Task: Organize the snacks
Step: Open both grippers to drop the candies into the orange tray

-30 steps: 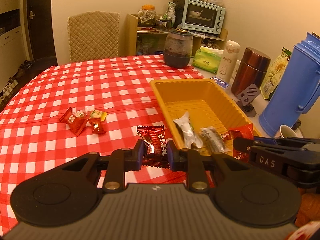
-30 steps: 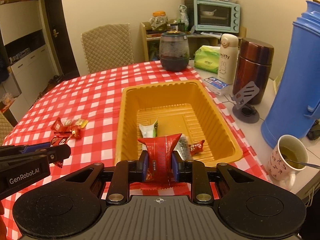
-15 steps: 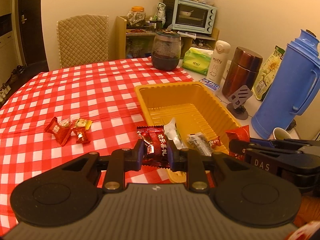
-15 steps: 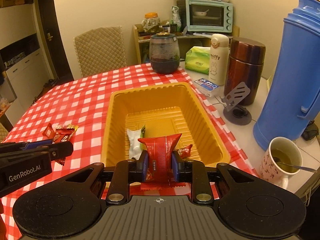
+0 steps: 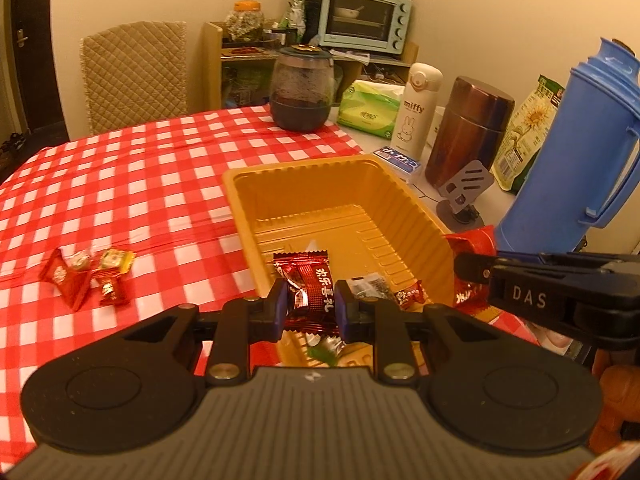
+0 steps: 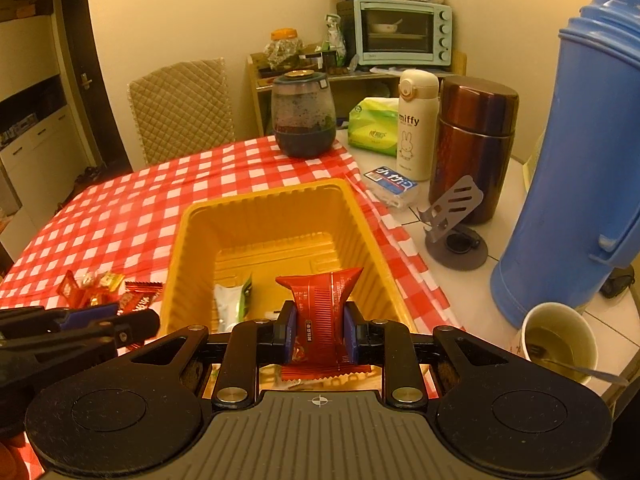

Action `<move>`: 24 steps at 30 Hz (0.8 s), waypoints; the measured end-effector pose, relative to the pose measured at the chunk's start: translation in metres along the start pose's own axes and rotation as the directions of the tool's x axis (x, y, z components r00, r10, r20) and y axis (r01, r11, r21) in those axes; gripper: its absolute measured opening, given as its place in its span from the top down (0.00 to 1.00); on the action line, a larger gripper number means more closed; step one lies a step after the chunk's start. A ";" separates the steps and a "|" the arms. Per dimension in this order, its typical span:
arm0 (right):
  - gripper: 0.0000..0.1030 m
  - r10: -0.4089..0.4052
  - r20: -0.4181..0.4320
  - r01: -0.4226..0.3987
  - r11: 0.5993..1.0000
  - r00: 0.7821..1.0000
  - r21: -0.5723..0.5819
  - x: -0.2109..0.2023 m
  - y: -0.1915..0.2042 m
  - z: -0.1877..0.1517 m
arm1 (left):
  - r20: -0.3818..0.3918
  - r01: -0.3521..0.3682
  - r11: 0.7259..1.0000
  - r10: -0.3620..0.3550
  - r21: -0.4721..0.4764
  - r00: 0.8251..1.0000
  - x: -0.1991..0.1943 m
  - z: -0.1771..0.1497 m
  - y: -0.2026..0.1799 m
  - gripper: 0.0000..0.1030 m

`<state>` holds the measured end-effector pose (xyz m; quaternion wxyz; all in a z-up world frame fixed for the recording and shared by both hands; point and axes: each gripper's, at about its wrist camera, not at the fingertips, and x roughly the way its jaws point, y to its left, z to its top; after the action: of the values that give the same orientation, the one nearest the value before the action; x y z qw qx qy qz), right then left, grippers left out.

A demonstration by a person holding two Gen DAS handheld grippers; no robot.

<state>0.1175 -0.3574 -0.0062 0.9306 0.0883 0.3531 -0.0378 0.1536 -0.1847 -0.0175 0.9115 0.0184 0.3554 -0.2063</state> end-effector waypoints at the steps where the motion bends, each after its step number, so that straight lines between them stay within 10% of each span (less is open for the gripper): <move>1: 0.76 0.000 -0.002 0.000 1.000 1.000 0.002 0.002 -0.002 0.000 | -0.003 0.001 1.000 -0.001 0.004 1.000 0.003 0.001 -0.001 0.79; 14: 0.76 -0.008 -0.023 0.008 1.000 1.000 0.012 0.024 -0.011 0.005 | -0.019 0.030 0.999 -0.030 0.016 0.999 0.032 0.007 -0.008 0.78; 17: 0.76 -0.006 -0.023 0.007 1.000 1.000 0.014 0.025 -0.011 0.005 | -0.020 0.033 0.999 -0.033 0.017 0.999 0.034 0.007 -0.008 0.61; 24: 0.76 -0.002 -0.025 0.003 1.000 1.000 0.010 0.025 -0.009 0.005 | -0.023 -0.002 1.000 0.003 0.021 1.000 0.026 -0.001 0.005 0.58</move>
<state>0.1384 -0.3671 -0.0199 0.9257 0.0929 0.3646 -0.0396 0.1718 -0.1892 -0.0355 0.9073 0.0308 0.3637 -0.2086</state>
